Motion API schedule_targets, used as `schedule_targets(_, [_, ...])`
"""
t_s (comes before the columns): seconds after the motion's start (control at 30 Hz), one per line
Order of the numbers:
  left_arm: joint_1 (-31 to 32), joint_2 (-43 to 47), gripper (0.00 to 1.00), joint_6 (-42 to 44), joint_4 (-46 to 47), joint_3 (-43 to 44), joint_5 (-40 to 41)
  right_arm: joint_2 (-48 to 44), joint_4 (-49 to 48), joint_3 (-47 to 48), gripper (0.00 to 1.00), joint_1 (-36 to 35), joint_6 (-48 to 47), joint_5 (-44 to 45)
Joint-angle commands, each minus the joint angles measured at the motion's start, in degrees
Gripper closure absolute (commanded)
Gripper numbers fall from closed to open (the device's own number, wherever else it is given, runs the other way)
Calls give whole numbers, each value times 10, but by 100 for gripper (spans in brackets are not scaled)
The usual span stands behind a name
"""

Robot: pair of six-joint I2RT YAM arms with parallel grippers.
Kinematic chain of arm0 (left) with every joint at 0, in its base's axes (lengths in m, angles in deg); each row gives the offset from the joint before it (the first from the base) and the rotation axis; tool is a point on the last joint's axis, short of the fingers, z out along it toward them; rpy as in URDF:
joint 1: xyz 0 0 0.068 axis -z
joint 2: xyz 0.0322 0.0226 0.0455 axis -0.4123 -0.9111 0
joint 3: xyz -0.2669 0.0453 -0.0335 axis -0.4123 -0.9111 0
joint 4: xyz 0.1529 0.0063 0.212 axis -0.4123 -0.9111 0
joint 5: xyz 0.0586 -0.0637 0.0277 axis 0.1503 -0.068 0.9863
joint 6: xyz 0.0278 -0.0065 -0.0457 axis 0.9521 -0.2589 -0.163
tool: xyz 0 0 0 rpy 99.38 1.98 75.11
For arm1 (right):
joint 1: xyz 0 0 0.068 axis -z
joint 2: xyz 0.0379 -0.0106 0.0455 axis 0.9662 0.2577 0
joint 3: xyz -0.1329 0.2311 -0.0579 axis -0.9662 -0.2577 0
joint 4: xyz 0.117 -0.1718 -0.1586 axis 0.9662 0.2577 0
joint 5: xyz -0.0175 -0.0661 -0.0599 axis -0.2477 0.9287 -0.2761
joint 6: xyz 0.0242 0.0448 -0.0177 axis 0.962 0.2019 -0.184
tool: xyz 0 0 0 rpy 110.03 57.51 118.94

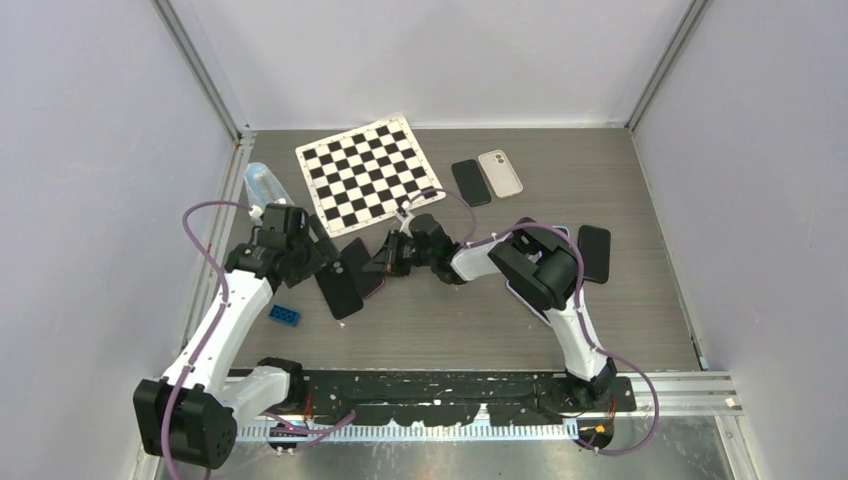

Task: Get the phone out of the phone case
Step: Place the phone at the center of the board.

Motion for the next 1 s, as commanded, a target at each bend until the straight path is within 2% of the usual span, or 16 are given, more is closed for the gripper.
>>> schedule_targets(0.0, [-3,19,21,4,5,15,-8,16,4,24,99,-27,1,24])
schedule_targets(0.23, [-3,61,21,-33,52,-22,-25,28,44,49,98,-63,-14,61])
schedule_targets(0.47, [-3,60,21,-32,46,-10,-15,-6,125,47,68,-61,-53,101])
schedule_targets(0.6, [-3,66,21,-41,23,-2,23,-20,171,46,52,-61,-53,115])
schedule_targets(0.63, [-3,71,21,-42,23,-3,30,-25,178,43,45,-61,-54,119])
schedule_targets(0.8, [-3,91,20,-50,24,-9,47,-57,268,53,42,-61,-91,139])
schedule_targets(0.97, [-3,115,20,-63,19,-15,88,-66,364,104,41,-71,-164,133])
